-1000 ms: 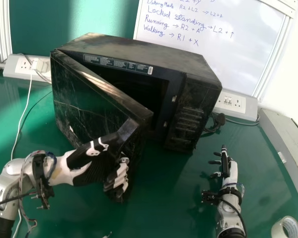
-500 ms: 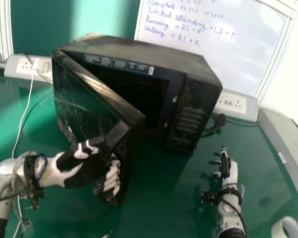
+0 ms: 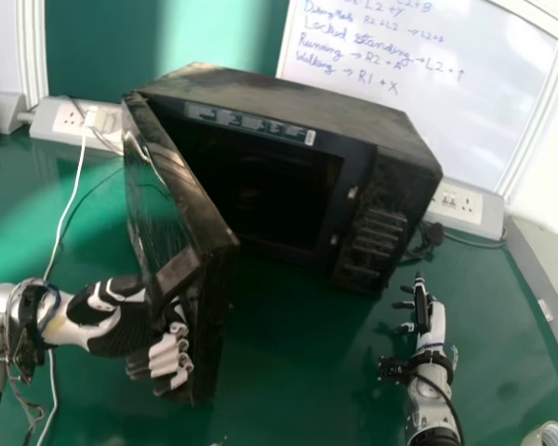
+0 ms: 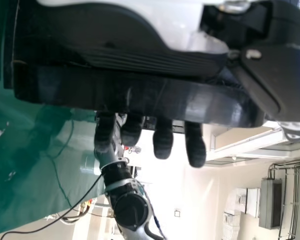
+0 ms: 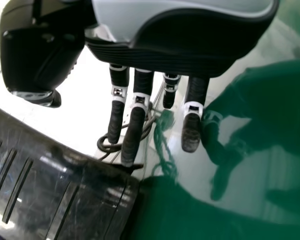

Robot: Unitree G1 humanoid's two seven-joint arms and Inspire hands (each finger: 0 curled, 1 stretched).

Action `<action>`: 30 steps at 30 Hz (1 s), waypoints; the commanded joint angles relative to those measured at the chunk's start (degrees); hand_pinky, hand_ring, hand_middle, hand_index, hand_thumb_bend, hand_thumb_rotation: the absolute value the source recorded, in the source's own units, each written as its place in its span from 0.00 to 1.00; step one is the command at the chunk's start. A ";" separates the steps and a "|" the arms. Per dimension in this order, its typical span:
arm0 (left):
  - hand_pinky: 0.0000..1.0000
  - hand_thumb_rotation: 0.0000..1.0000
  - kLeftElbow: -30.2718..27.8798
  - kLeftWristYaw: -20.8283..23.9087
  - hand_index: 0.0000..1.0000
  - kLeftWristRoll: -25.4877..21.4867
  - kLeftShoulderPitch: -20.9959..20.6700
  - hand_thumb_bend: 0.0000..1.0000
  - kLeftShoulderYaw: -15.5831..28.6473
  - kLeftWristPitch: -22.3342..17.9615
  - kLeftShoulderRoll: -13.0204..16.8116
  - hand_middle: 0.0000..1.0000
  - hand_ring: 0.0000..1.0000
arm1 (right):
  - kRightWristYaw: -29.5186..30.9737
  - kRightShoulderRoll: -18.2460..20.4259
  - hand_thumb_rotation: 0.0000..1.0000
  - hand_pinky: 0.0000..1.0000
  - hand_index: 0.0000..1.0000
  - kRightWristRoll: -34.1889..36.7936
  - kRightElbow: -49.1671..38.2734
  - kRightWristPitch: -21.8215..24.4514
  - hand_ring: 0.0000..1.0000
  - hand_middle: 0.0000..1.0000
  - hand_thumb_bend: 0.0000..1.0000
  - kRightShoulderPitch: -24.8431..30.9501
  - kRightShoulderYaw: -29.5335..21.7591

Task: Open the door of oven

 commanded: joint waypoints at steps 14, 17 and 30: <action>0.00 0.75 -2.70 8.82 0.10 -10.98 -1.90 1.00 16.33 -4.87 0.75 0.06 0.01 | 0.07 -0.62 1.00 0.19 0.63 0.06 0.79 1.01 0.24 0.38 0.71 0.03 -0.23; 0.00 0.67 -2.31 8.87 0.15 -12.04 -1.72 0.96 17.62 -2.20 2.22 0.08 0.03 | -0.15 -0.56 1.00 0.19 0.63 0.20 0.82 1.19 0.24 0.38 0.71 -0.04 -0.40; 0.02 0.69 0.66 10.26 0.25 -13.08 -2.91 0.79 22.80 -8.00 4.31 0.12 0.07 | 0.24 -0.79 1.00 0.19 0.63 0.60 0.79 1.15 0.24 0.37 0.71 -0.03 -0.81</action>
